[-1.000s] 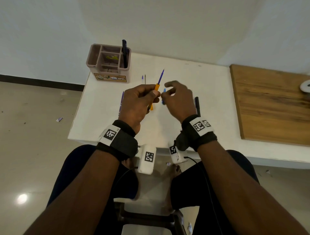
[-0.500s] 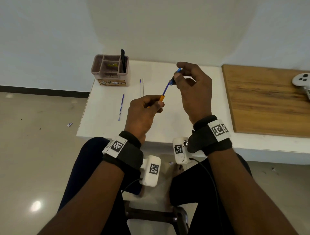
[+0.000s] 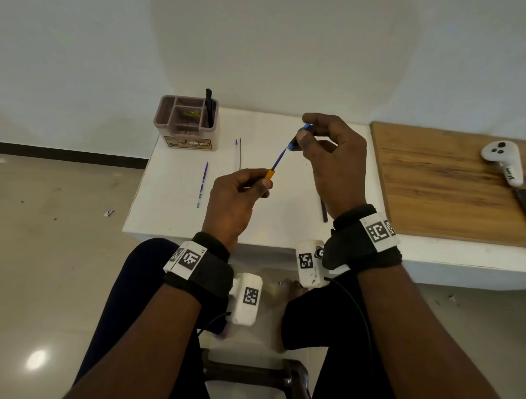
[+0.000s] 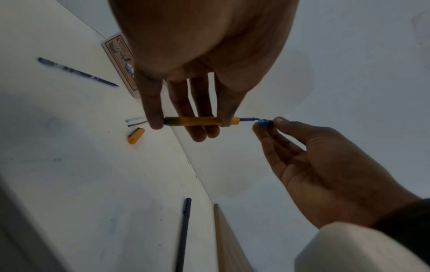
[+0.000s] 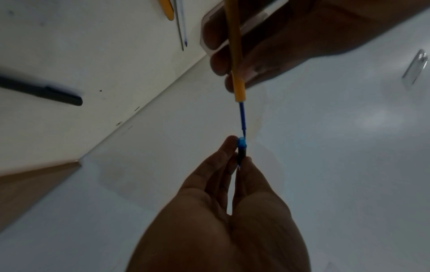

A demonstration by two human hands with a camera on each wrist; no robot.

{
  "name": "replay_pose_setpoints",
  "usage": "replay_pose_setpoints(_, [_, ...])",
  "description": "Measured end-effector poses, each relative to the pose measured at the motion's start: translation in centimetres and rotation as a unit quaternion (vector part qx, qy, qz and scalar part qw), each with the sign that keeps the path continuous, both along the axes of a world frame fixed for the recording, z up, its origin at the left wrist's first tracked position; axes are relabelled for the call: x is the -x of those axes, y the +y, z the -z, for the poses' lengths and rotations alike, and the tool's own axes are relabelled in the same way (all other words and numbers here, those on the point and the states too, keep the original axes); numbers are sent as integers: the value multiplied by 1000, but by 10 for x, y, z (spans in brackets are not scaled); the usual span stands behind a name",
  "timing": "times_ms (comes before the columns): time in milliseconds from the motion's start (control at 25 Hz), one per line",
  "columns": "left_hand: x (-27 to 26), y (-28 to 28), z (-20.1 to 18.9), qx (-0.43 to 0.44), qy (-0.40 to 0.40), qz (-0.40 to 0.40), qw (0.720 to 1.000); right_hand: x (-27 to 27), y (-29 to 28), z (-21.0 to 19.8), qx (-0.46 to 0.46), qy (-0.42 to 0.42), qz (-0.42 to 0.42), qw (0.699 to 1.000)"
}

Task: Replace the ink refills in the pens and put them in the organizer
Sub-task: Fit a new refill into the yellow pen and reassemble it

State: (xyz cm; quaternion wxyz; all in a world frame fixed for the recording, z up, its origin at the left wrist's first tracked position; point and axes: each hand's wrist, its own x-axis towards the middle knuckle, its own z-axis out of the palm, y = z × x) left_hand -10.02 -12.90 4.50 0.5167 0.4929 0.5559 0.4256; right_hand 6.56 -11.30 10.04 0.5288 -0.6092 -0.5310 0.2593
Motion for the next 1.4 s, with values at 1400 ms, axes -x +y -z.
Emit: replay_pose_setpoints(1400, [0,20,16,-36,24,7,999,7,17,26,112,-66,-52,990])
